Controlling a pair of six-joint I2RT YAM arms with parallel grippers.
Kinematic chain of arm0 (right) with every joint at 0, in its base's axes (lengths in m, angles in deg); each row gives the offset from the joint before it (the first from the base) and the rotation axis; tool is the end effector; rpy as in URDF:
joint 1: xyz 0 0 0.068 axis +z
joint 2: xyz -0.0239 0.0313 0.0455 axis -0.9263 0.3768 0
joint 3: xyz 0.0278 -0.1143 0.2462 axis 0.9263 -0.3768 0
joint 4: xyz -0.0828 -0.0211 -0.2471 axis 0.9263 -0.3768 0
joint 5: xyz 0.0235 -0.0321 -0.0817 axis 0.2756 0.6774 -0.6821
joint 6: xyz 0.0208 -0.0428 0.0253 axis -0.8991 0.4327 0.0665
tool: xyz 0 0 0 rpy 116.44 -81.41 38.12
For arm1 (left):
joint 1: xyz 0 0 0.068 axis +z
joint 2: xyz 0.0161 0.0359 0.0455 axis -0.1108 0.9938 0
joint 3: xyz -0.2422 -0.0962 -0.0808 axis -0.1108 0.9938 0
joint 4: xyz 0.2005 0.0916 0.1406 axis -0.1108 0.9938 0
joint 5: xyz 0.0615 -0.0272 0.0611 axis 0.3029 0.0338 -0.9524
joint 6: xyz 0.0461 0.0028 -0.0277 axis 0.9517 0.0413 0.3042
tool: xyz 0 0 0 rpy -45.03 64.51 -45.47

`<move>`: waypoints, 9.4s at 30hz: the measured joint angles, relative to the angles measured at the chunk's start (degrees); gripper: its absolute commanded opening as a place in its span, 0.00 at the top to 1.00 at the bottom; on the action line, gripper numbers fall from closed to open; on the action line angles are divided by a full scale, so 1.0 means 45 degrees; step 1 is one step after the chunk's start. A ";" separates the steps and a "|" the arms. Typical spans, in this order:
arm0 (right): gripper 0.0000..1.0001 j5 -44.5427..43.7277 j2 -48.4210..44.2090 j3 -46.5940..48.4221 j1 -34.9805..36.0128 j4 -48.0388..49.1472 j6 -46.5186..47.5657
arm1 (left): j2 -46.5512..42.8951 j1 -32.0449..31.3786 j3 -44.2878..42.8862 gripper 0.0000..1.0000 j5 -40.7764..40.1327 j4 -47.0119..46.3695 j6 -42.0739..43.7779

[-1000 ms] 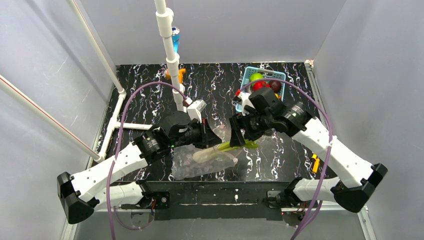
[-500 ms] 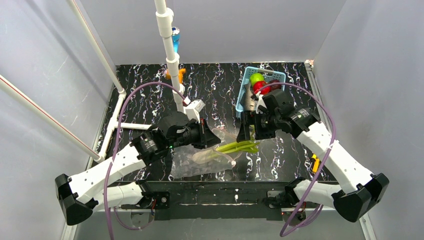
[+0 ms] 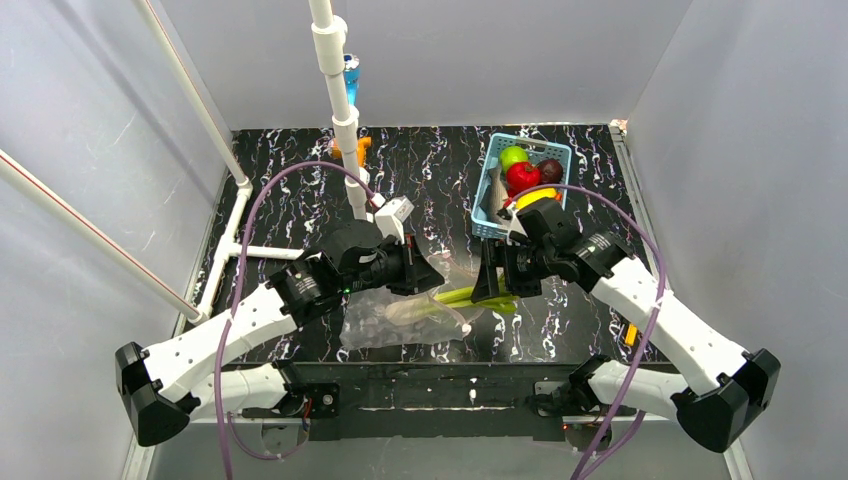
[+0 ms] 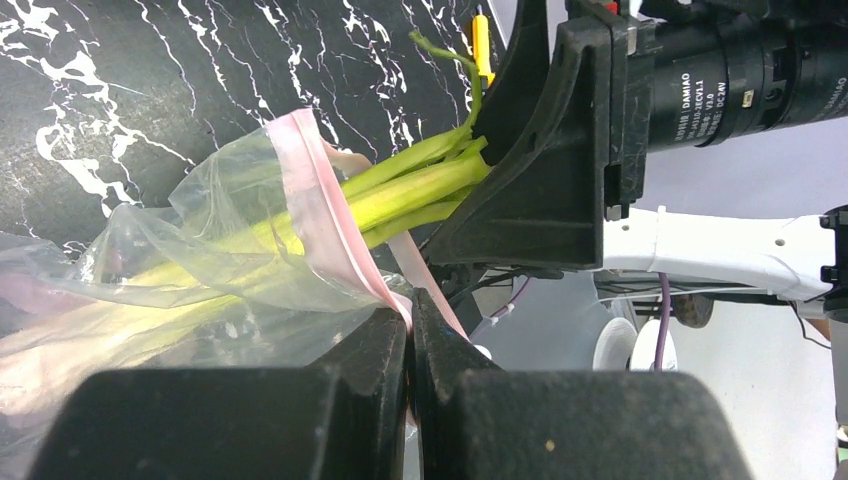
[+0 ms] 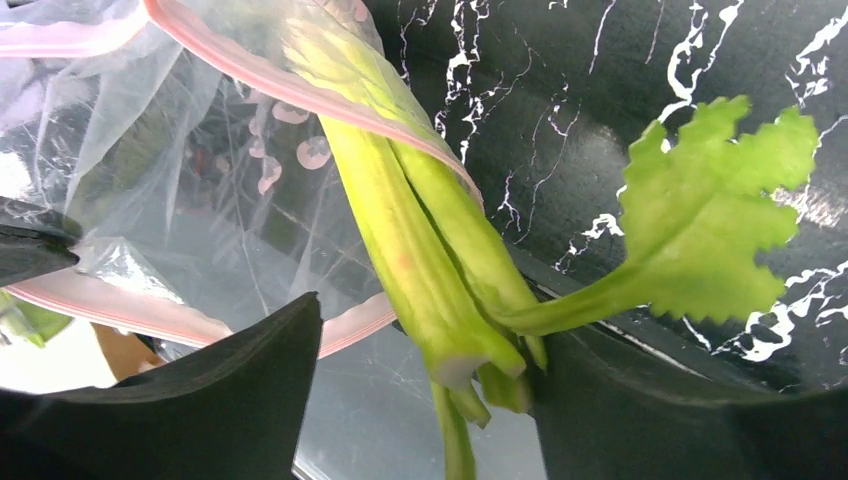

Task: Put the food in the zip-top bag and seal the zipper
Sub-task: Place the fake vegetable in the zipper food storage bag, then adjust the zipper food storage bag at the center of the board, then pick up the fake fish from the bin, then place the fake fish in the zipper food storage bag.

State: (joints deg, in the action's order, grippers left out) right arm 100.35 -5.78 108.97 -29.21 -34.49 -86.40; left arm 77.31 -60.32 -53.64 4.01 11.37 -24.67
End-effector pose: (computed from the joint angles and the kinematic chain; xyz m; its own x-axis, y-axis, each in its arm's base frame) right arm 0.1592 0.1395 0.3200 -0.9123 -0.0792 -0.4018 -0.2913 0.8151 0.5007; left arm 0.1365 -0.1956 0.3533 -0.7391 -0.1646 -0.6532 0.5028 0.5106 -0.6975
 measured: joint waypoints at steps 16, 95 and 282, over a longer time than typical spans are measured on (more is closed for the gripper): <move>0.99 -0.0537 -0.0508 0.0006 0.0024 0.0661 -0.0580 | 0.0211 0.0007 -0.0037 1.00 0.0119 -0.0245 -0.0300; 0.31 -0.2616 -0.2478 0.4046 -0.0327 -0.2323 0.0159 | 0.1460 0.0466 0.4737 1.00 -0.0016 -1.2178 -1.0551; 0.99 0.4133 -0.0398 0.7986 -0.3872 -0.8053 0.3107 | 0.4032 0.1558 -0.6053 1.00 0.0733 0.3331 0.3192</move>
State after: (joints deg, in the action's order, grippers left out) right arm 118.94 -7.57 144.91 -46.63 -70.73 -72.42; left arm 95.45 -53.30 -80.88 7.31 26.35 -10.31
